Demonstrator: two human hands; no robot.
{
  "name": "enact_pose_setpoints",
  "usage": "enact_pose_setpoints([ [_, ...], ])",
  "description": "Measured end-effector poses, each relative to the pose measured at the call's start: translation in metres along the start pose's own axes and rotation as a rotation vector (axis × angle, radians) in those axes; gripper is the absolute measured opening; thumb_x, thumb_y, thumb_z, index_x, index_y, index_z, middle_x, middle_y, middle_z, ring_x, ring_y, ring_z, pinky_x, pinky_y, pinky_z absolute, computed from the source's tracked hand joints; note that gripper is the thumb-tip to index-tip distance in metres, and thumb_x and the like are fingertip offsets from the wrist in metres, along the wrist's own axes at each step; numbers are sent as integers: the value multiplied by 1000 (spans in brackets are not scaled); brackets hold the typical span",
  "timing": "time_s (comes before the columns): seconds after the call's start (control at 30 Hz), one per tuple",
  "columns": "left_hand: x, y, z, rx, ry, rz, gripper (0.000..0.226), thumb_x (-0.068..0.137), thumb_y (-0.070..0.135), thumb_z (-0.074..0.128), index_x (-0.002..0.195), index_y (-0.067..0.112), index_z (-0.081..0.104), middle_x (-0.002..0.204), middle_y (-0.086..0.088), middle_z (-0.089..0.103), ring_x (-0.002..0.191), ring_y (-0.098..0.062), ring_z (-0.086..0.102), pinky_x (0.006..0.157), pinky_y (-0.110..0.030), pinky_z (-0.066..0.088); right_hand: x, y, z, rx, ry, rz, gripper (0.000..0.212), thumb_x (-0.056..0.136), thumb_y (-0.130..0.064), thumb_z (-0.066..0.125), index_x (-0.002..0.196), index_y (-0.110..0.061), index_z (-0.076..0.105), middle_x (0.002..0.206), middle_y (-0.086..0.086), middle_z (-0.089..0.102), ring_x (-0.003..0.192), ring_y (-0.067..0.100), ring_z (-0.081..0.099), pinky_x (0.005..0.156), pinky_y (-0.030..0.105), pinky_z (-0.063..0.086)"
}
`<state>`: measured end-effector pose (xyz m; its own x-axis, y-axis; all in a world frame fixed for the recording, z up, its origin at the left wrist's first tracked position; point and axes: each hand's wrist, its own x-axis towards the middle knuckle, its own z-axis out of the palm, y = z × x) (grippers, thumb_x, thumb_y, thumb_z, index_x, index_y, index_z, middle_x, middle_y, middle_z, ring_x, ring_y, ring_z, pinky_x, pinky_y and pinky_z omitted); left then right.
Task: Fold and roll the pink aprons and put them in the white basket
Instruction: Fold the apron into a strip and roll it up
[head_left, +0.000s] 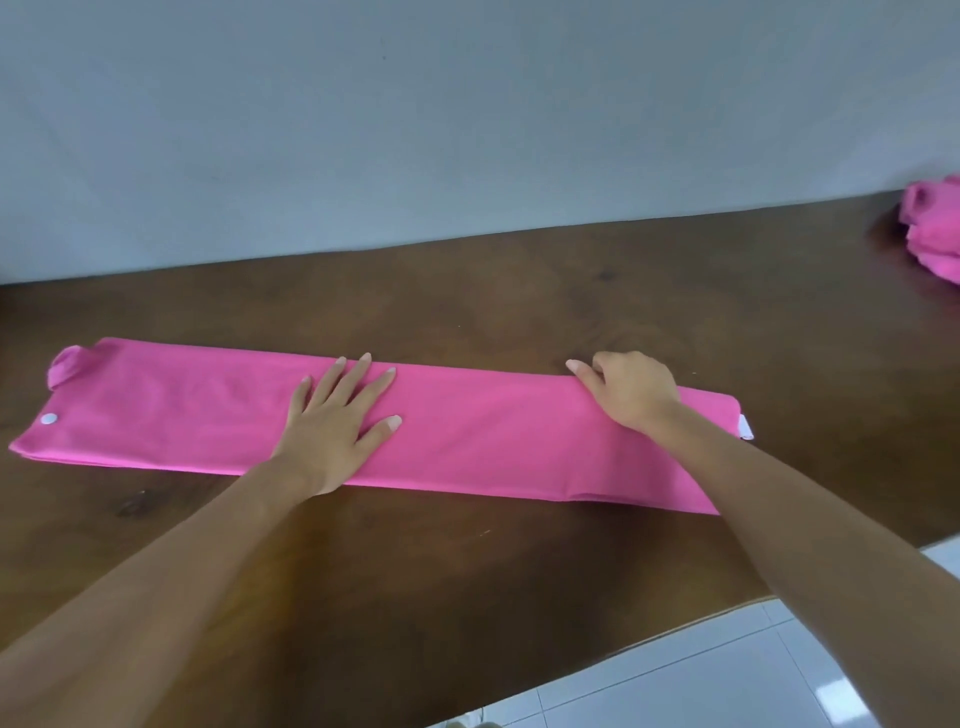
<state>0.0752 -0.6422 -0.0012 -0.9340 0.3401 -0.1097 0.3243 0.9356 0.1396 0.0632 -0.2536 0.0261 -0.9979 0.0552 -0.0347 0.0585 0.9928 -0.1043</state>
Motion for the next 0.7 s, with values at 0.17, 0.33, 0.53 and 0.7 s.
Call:
enact_pose_setpoints([
  [0.17, 2, 8, 0, 74, -26, -51, 82, 83, 76, -15, 158, 44, -13, 169, 8, -15, 156, -20, -16, 125, -56, -3, 8, 3, 7, -123, 104, 3, 48, 104, -54, 36, 85, -13, 53, 76, 5, 64, 74, 30, 62, 61, 35, 41],
  [0.33, 1, 9, 3, 75, -1, -64, 76, 88, 74, -11, 159, 44, -11, 169, 8, -13, 156, -21, -13, 125, -56, -2, 3, -35, -2, 7, 268, 16, 21, 101, -28, 53, 96, -10, 60, 97, 9, 63, 94, 30, 55, 80, 42, 44],
  [0.53, 1, 5, 0, 16, 24, -20, 63, 103, 60, 8, 162, 39, 2, 170, 9, -2, 157, -19, -4, 126, -52, 5, -42, -160, -2, 408, 70, -174, 35, 106, -23, 42, 136, -9, 55, 137, 9, 57, 129, 24, 50, 110, 39, 40],
  [0.7, 0, -31, -11, 30, 41, 127, 71, 99, 60, 4, 163, 30, 10, 170, 9, 9, 155, -14, 10, 123, -40, 16, -53, -221, 23, 360, -135, -68, 56, 110, -37, 25, 161, -17, 15, 169, 6, 9, 156, 23, 5, 127, 40, 10],
])
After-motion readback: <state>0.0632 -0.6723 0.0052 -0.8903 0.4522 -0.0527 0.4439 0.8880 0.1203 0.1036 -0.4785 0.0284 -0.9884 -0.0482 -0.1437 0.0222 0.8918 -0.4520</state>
